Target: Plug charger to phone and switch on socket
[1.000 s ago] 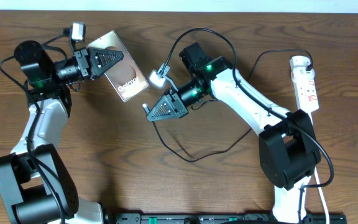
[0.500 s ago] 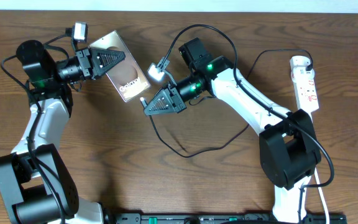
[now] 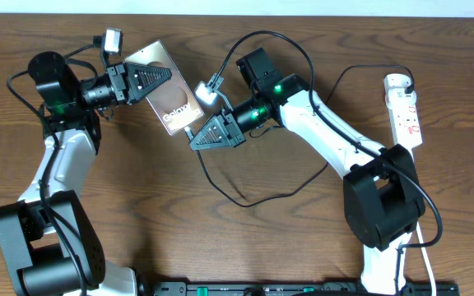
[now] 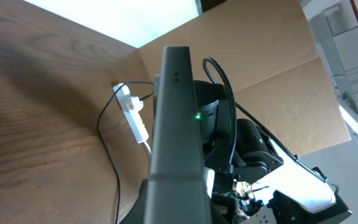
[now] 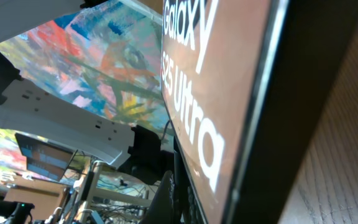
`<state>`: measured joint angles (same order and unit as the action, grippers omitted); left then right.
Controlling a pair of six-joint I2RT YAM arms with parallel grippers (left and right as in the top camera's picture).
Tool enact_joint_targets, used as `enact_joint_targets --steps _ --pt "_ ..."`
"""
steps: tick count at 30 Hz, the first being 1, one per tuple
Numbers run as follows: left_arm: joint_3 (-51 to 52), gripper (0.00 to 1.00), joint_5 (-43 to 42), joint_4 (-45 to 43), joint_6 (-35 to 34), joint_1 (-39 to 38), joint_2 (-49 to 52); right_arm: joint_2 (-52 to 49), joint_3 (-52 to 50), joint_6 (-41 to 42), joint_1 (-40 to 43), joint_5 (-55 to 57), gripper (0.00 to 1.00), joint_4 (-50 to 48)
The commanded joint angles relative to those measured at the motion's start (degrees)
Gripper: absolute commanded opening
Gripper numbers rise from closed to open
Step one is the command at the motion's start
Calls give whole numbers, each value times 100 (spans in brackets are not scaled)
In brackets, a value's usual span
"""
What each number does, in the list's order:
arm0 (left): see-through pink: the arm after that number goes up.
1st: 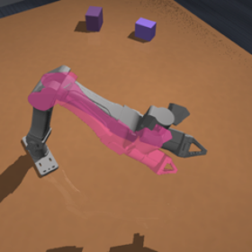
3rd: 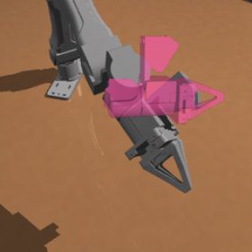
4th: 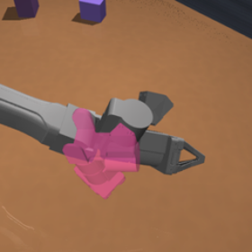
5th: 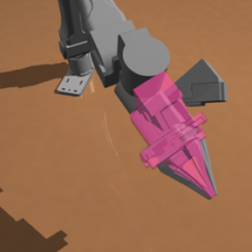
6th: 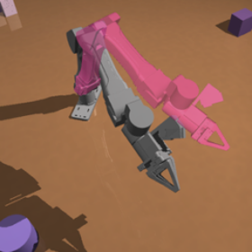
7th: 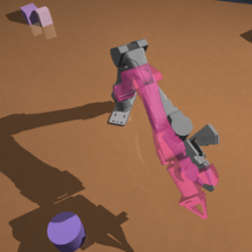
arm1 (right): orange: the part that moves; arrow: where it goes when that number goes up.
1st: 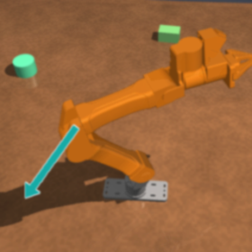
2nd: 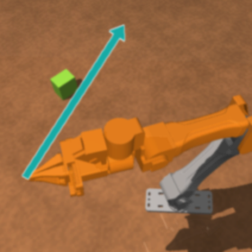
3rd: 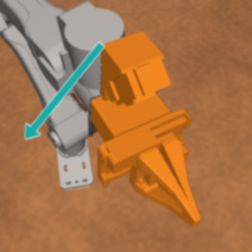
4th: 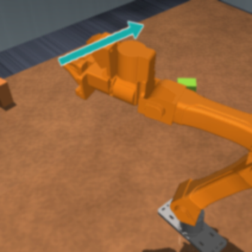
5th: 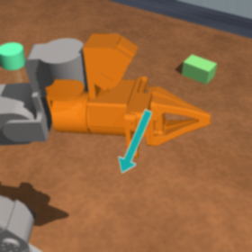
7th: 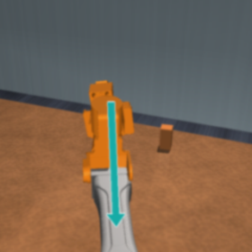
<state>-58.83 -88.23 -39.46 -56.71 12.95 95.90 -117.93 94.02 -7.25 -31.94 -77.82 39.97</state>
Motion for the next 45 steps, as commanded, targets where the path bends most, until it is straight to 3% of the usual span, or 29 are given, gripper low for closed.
enact_joint_targets --steps 1,45 --pt "-35 8 -195 -52 76 -55 -74 59 26 61 52 -186 1 -37" --pt "-35 8 -192 -52 125 -57 -74 59 26 168 109 -227 1 -280"
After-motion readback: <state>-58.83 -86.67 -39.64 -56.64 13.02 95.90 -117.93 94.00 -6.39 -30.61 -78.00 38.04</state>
